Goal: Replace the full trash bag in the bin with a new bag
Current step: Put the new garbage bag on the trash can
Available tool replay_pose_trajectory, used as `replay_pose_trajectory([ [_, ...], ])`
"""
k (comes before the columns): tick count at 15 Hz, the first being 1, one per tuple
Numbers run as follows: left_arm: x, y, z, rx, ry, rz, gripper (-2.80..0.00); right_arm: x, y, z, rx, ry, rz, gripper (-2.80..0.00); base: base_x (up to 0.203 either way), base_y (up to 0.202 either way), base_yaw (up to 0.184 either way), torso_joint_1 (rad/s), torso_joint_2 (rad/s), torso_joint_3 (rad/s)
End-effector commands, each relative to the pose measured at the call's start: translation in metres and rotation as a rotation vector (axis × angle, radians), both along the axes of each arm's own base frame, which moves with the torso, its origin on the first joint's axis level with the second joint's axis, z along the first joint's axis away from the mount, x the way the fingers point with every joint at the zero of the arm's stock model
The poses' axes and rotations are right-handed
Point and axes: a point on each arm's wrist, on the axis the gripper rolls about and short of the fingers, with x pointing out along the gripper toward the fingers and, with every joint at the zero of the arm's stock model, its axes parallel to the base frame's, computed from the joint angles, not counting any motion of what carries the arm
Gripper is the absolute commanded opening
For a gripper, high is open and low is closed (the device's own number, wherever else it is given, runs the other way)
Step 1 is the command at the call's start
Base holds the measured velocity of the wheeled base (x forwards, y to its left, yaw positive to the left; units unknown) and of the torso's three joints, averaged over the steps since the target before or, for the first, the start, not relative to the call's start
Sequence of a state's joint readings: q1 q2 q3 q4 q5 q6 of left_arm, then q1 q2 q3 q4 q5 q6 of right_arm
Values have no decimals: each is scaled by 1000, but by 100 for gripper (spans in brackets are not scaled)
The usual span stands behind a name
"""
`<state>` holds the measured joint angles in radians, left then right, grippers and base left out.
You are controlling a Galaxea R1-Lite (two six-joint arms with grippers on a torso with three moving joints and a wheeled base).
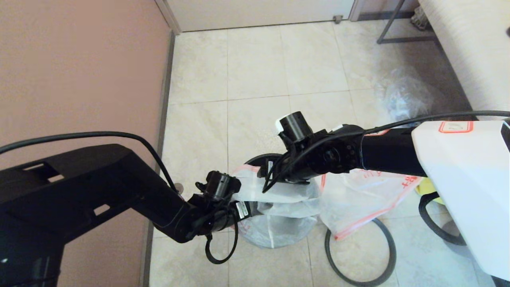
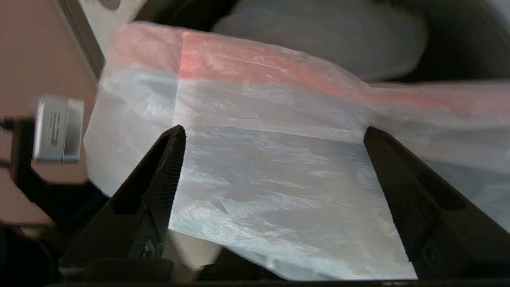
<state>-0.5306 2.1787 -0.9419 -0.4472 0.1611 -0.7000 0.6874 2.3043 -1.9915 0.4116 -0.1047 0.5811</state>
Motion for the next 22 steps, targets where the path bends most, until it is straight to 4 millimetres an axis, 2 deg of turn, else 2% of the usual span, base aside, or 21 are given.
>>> replay_pose_trajectory([
  [1, 0, -1, -2, -2, 1, 2, -280, 0, -1, -3, 29, 43, -47, 0, 0, 0, 0, 0, 0, 0],
  [8, 0, 0, -1, 4, -10, 13, -280, 8, -8, -20, 0, 109, -91, 0, 0, 0, 0, 0, 0, 0],
  [9, 1, -1, -1, -3, -27, 15, -280, 9, -11, -22, -9, 120, -98, -280, 0, 0, 0, 0, 0, 0],
  [11, -1, -1, -3, 4, -55, -1, -280, 12, -13, -31, -32, 143, -107, -280, 0, 0, 0, 0, 0, 0],
  [15, -1, -1, -3, 8, -57, 2, -280, 1, -10, -20, -67, 128, -107, -280, 0, 0, 0, 0, 0, 0],
  [18, -1, -2, -4, 8, -55, 1, -280, -14, -12, 9, -60, 81, -84, -280, 0, 0, 0, 0, 0, 0],
  [21, -1, -2, -4, 8, -55, 1, -280, -28, -17, 47, -17, -23, -41, -280, 0, 0, 0, 0, 0, 0],
  [22, -1, -2, -4, 8, -55, 0, -280, -29, -18, 52, -13, -48, -31, -280, 0, 0, 0, 0, 0, 0],
])
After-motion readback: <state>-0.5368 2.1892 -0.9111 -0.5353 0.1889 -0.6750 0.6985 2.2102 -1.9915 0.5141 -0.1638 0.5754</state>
